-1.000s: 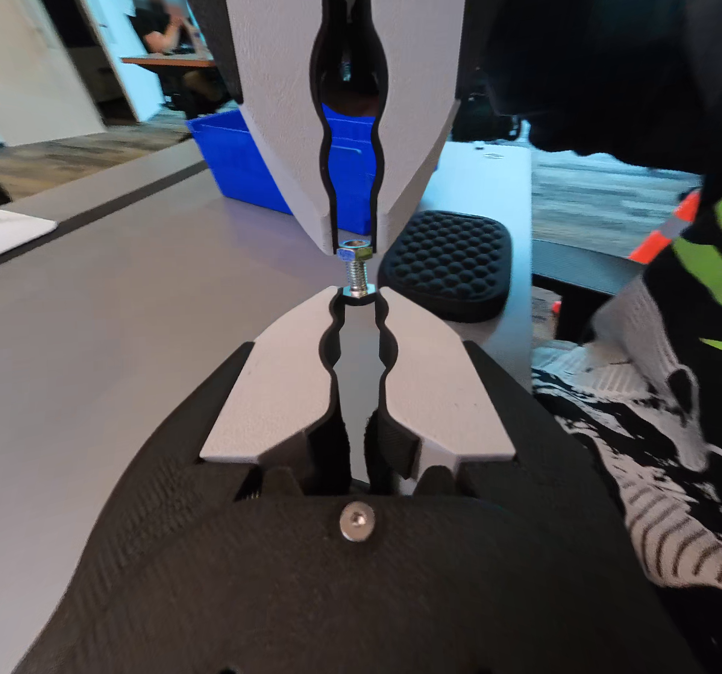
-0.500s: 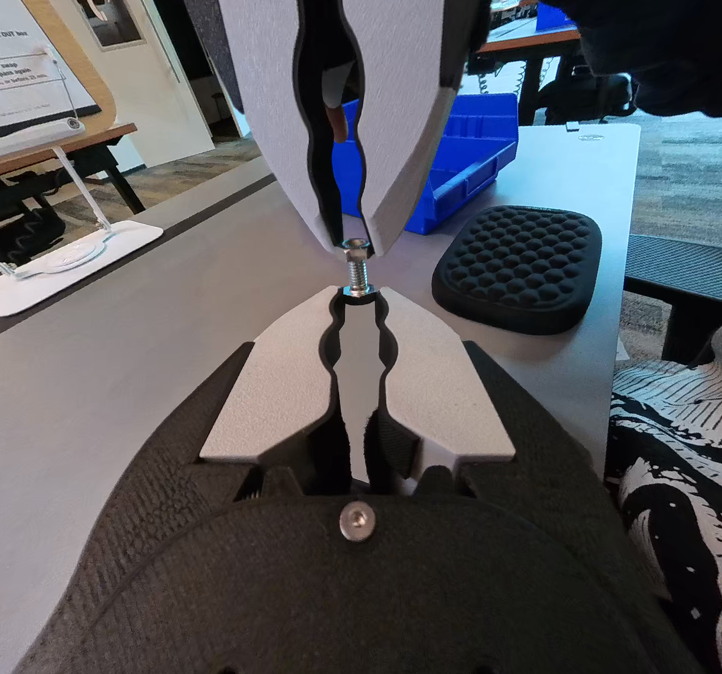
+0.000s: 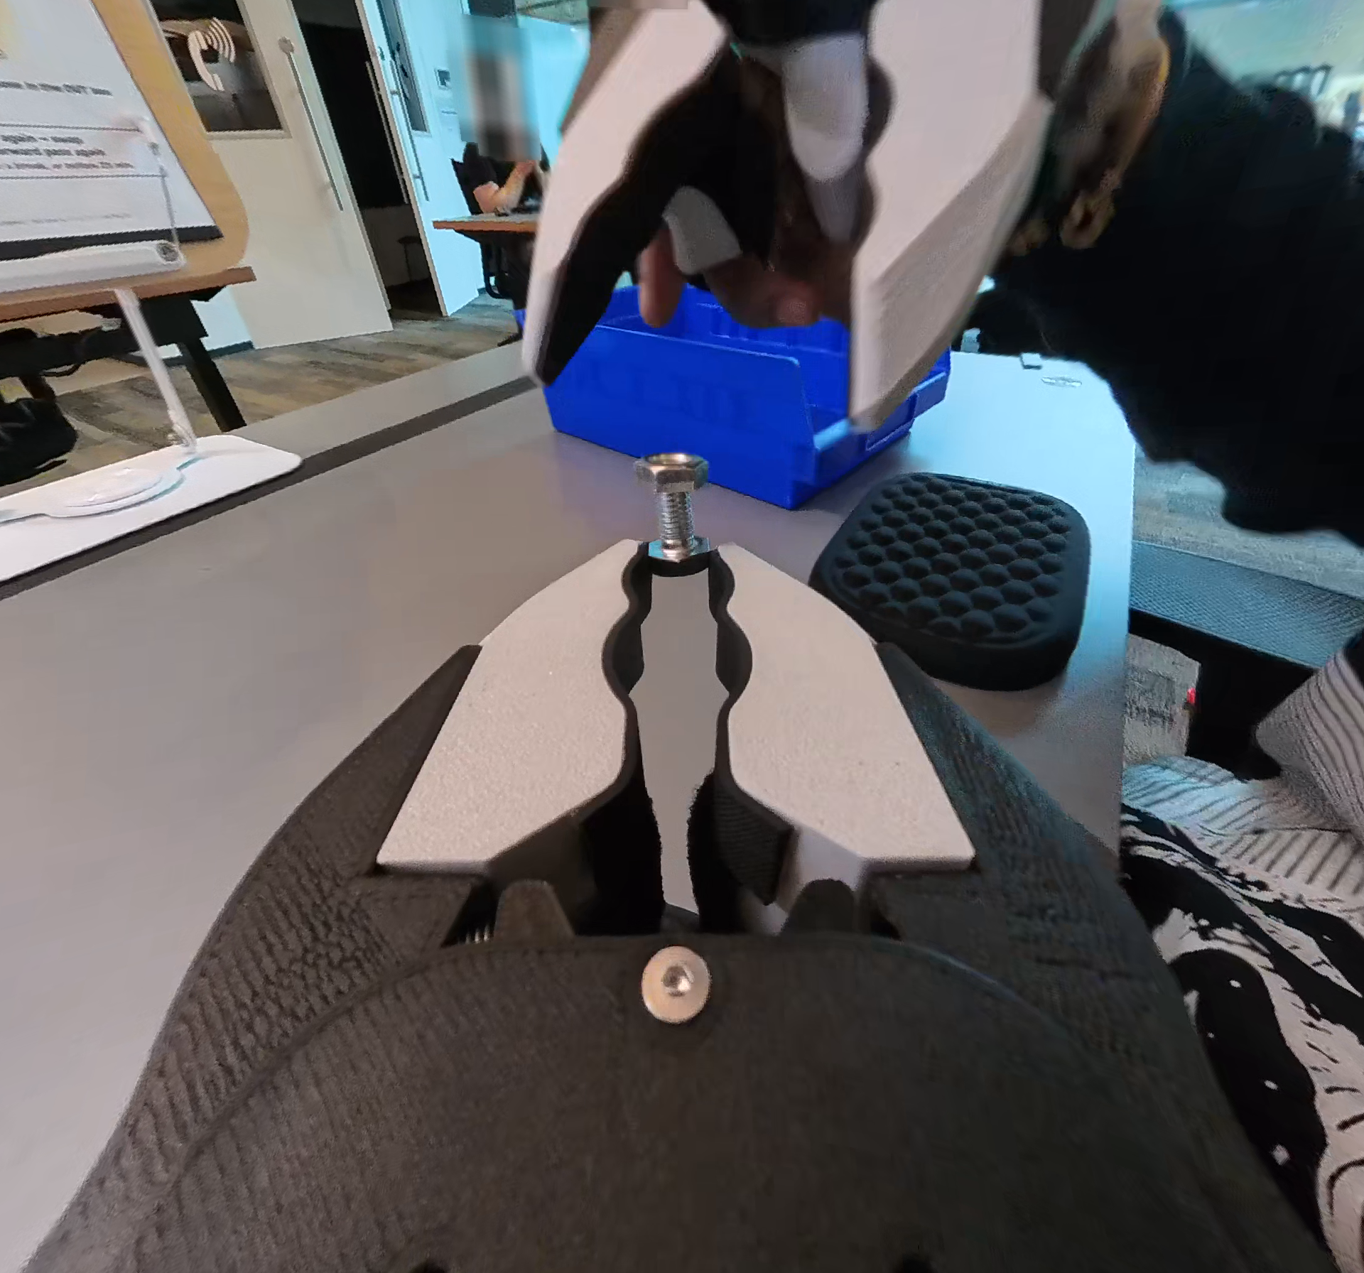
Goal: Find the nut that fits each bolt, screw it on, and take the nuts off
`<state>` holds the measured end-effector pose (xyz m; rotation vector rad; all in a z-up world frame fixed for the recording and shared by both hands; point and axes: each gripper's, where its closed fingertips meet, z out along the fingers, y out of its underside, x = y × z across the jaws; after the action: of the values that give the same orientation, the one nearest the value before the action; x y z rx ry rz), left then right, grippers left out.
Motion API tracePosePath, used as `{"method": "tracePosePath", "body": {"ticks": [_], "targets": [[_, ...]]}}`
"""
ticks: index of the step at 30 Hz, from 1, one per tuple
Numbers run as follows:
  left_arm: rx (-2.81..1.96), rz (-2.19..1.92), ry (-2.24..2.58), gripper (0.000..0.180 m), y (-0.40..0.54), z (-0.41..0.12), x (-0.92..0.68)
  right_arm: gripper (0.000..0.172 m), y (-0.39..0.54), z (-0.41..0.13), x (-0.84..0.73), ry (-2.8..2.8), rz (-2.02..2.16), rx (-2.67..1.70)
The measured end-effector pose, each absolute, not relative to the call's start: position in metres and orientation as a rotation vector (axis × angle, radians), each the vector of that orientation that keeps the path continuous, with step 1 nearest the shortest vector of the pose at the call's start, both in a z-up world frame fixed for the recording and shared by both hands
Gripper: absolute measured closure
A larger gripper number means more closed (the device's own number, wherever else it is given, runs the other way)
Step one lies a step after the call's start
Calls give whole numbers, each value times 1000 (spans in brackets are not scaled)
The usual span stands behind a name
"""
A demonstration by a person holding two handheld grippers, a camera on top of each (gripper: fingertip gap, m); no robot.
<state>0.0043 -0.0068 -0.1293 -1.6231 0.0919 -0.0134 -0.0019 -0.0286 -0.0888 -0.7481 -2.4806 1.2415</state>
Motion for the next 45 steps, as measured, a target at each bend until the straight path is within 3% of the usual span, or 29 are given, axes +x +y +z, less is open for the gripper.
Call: {"method": "tracePosePath", "body": {"ticks": [3, 9, 24, 29, 36, 45], "targets": [[-1601, -21, 67, 166, -8, -127, -1, 103, -36, -73, -4, -2102, 1655, -797], [-1572, -43, 30, 166, -11, -124, -7, 106, -41, -88, -10, -1773, 1867, -880], [-1580, -50, -2, 166, -11, -126, -12, 115, -42, -94, -2, -1789, 1849, -902], [-1577, -45, -6, 166, -12, -126, -14, 126, -39, -97, 10, -1807, 1821, -899], [-1589, -37, 22, 166, -11, -127, -10, 106, -41, -92, -8, -1738, 1838, -889], [-1594, -43, 27, 166, -11, -128, -9, 111, -53, -98, -14, -1785, 1853, -851]]}}
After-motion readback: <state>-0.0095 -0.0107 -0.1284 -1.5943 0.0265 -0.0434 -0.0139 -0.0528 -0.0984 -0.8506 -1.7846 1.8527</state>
